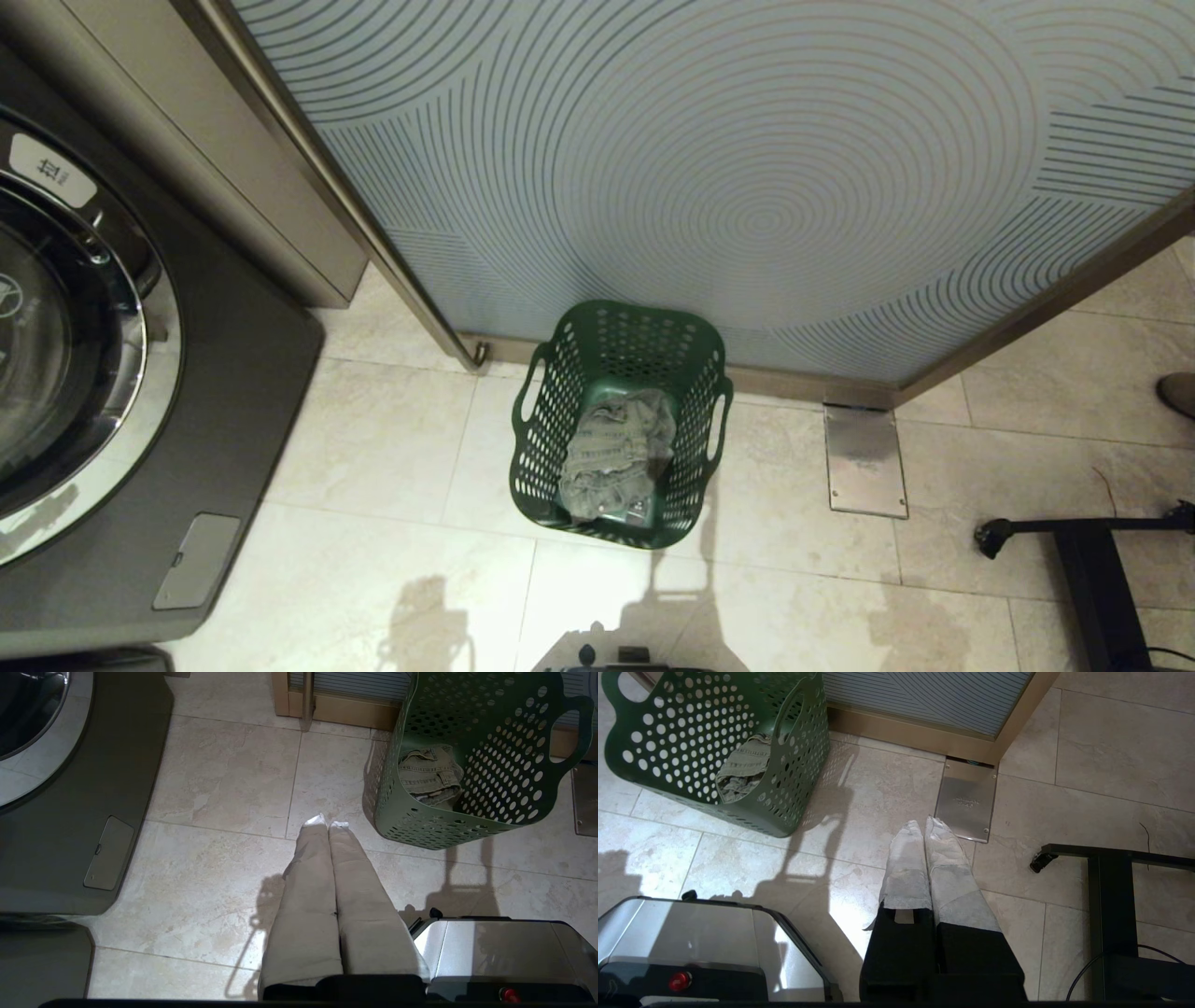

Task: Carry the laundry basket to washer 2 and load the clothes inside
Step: Pick up the clothes basket and put it beside the washing machine

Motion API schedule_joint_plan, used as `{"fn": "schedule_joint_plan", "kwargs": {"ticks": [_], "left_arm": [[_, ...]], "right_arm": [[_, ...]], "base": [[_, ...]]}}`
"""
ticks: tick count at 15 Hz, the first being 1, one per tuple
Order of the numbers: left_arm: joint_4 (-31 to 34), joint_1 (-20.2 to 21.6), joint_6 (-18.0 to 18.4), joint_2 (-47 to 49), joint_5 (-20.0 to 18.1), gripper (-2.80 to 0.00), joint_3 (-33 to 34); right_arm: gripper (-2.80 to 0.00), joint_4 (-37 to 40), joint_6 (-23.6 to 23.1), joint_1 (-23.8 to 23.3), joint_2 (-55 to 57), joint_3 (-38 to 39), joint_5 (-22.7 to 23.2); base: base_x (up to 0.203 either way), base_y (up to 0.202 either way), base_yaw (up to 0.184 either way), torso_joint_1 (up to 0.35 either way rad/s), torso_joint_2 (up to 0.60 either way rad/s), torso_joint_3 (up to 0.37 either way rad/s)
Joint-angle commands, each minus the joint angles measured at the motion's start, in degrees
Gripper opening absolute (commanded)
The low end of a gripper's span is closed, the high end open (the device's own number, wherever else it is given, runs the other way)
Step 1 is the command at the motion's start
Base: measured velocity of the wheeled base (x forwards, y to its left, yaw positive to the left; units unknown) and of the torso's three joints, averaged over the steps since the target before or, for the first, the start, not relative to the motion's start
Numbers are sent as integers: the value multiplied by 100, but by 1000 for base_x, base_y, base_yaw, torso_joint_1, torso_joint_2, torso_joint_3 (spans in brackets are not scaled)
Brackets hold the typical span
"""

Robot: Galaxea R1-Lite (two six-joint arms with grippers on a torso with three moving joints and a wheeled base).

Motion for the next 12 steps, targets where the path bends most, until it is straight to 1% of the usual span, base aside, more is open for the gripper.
{"fn": "schedule_joint_plan", "kwargs": {"ticks": [1, 2, 3, 4, 5, 7, 9, 10, 12], "left_arm": [[-4, 0, 0, 2, 12, -280, -9], [23, 0, 0, 2, -8, -280, -108], [77, 0, 0, 31, -32, -280, -359], [198, -1, 0, 143, -44, -280, -712], [370, -1, 0, 378, -51, -280, -1184], [688, -3, -9, 1272, -61, -280, -2188], [908, -2, -14, 2413, -106, -280, -2947], [967, -1, -24, 3055, -155, -280, -3186], [1014, -1, -86, 4320, -349, -280, -3495]], "right_arm": [[-280, -27, 8, 0, 5, 0, -17], [-280, -33, 16, -1, 5, -123, -58], [-280, 16, 19, -2, 21, -419, -135], [-280, 165, 13, -4, 99, -843, -184], [-280, 442, 13, -8, 299, -1455, -225], [-280, 1140, 36, -12, 1120, -2956, -324], [-280, 1752, 67, -16, 2391, -4126, -386], [-280, 1990, 85, -16, 3057, -4583, -404], [-280, 2299, 136, -4, 4255, -5163, -397]], "base": [[0, 0, 0, 0, 0, 0], [0, 0, 0, 0, 0, 0], [0, 0, 0, 0, 0, 0], [0, 0, 0, 0, 0, 0], [0, 0, 0, 0, 0, 0], [0, 0, 0, 0, 0, 0], [0, 0, 0, 0, 0, 0], [0, 0, 0, 0, 0, 0], [0, 0, 0, 0, 0, 0]]}}
